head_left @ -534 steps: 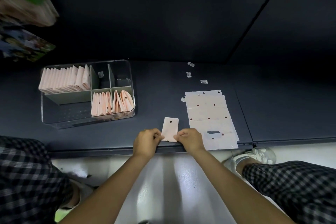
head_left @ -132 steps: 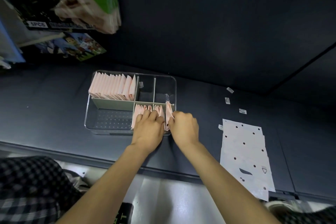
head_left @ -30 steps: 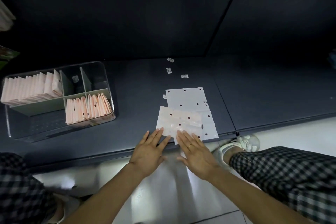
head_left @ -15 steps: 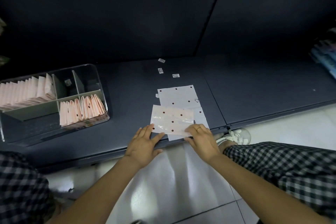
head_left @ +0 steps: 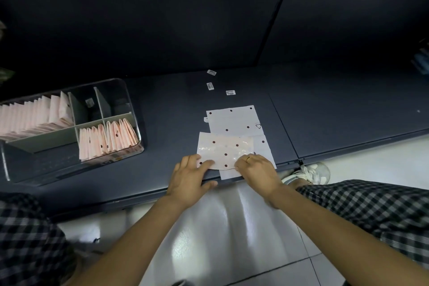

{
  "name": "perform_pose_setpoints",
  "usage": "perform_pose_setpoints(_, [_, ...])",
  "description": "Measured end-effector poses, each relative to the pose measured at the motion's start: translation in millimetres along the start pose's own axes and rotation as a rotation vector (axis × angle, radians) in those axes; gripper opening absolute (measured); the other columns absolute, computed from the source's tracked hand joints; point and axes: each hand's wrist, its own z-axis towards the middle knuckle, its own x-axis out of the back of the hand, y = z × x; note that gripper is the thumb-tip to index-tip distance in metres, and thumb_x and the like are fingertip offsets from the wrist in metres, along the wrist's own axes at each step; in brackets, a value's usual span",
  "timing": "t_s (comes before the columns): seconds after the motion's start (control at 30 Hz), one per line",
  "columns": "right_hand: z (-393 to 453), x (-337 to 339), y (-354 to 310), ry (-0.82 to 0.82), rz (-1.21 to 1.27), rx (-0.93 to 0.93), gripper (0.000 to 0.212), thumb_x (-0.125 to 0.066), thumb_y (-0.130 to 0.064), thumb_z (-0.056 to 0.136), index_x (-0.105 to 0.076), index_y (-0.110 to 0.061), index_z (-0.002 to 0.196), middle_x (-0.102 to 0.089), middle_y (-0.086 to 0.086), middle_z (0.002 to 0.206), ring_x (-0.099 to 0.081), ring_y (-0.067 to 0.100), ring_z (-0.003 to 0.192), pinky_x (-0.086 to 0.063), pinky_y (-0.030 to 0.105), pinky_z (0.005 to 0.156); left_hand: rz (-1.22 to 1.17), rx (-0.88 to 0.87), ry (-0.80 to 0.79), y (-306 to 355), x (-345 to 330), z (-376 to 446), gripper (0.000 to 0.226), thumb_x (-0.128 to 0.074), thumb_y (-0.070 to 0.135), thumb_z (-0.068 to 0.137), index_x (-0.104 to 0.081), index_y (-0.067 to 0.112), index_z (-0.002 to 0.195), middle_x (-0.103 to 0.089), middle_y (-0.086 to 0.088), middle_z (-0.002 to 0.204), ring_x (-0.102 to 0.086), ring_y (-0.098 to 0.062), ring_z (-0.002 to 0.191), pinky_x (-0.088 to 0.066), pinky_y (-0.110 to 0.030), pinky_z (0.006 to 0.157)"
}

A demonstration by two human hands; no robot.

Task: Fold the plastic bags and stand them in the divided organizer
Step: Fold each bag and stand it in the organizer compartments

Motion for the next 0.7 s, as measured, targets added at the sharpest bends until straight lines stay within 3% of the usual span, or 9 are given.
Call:
perform_pose_setpoints(0.07, [2,2,4,-0.005,0.151,0.034,0.02,-0.078,-0.002,0.066,-0.063,-0.013,0.074,-0.061,-0.002,0.062,-0.054,0.019,0.056,-0.038,0.018,0.057,-0.077,0.013,0.087,-6,4,2,0.059,-0.062,0.05,0.083,-0.045,0.033,0.136,-0.041,0.005,0.139,-0.03,-0.017,0.129,-0.024,-0.028,0.098])
perform_pose_setpoints(0.13, [5,3,8,-0.095,0.28,0.016,0.005,-0.055,-0.011,0.091,-0.057,-0.014,0.096,-0.064,0.0,0.08,-0.054,0.022,0.076,-0.042,0.026,0.066,-0.169,0.039,0.125,-13,8,4,0.054,-0.068,0.042,0.081,-0.052,0.03,0.131,-0.051,0.009,0.131,-0.038,-0.016,0.122,-0.025,-0.025,0.092])
perform_pose_setpoints(0.17, [6,5,10,-0.159,0.355,-0.011,0.009,-0.044,-0.017,0.098,-0.052,-0.016,0.102,-0.063,0.0,0.087,-0.051,0.023,0.084,-0.045,0.032,0.07,-0.221,0.063,0.131,-15,9,6,0.049,-0.071,0.038,0.08,-0.057,0.029,0.126,-0.056,0.01,0.125,-0.041,-0.016,0.118,-0.027,-0.024,0.09])
perform_pose_setpoints(0.3, [15,12,10,-0.266,0.552,-0.071,0.011,-0.035,-0.026,0.101,-0.045,-0.02,0.099,-0.059,0.004,0.084,-0.046,0.021,0.079,-0.041,0.034,0.067,-0.432,0.223,0.157,-22,11,8,0.03,-0.073,0.026,0.079,-0.067,0.023,0.109,-0.067,-0.002,0.1,-0.054,-0.022,0.099,-0.041,-0.028,0.082])
perform_pose_setpoints(0.37, [25,13,8,-0.221,0.599,-0.134,0.012,-0.04,-0.024,0.099,-0.051,-0.019,0.099,-0.062,0.004,0.086,-0.048,0.02,0.083,-0.041,0.033,0.069,-0.527,0.315,0.158,-21,12,10,0.033,-0.071,0.023,0.082,-0.063,0.023,0.114,-0.066,-0.008,0.099,-0.057,-0.024,0.093,-0.045,-0.031,0.082])
perform_pose_setpoints(0.47, [43,11,6,-0.166,0.574,-0.241,0.018,-0.041,-0.018,0.097,-0.059,-0.015,0.098,-0.066,0.001,0.098,-0.048,0.02,0.097,-0.044,0.034,0.077,-0.625,0.358,0.18,-18,14,12,0.043,-0.069,0.017,0.084,-0.054,0.018,0.124,-0.066,-0.007,0.105,-0.059,-0.027,0.099,-0.047,-0.037,0.088])
perform_pose_setpoints(0.53, [52,9,5,-0.195,0.529,-0.289,0.021,-0.041,-0.017,0.096,-0.061,-0.015,0.1,-0.064,0.001,0.103,-0.047,0.021,0.102,-0.043,0.033,0.081,-0.463,0.285,0.282,-15,16,9,0.048,-0.069,0.016,0.083,-0.052,0.016,0.128,-0.06,-0.005,0.115,-0.053,-0.028,0.107,-0.045,-0.038,0.09])
perform_pose_setpoints(0.6, [57,5,5,-0.215,0.469,-0.305,0.021,-0.043,-0.019,0.097,-0.062,-0.016,0.105,-0.06,0.004,0.107,-0.047,0.023,0.107,-0.042,0.034,0.087,-0.203,0.071,0.37,-13,14,5,0.047,-0.073,0.015,0.079,-0.057,0.011,0.123,-0.058,-0.008,0.118,-0.053,-0.032,0.108,-0.045,-0.041,0.09])
perform_pose_setpoints(0.7, [62,4,1,-0.192,0.339,-0.274,0.023,-0.045,-0.026,0.097,-0.059,-0.017,0.113,-0.055,0.006,0.114,-0.047,0.025,0.111,-0.042,0.036,0.092,0.004,-0.197,0.33,-3,3,0,0.044,-0.078,0.019,0.073,-0.064,0.006,0.113,-0.062,-0.013,0.12,-0.059,-0.035,0.112,-0.047,-0.048,0.096])
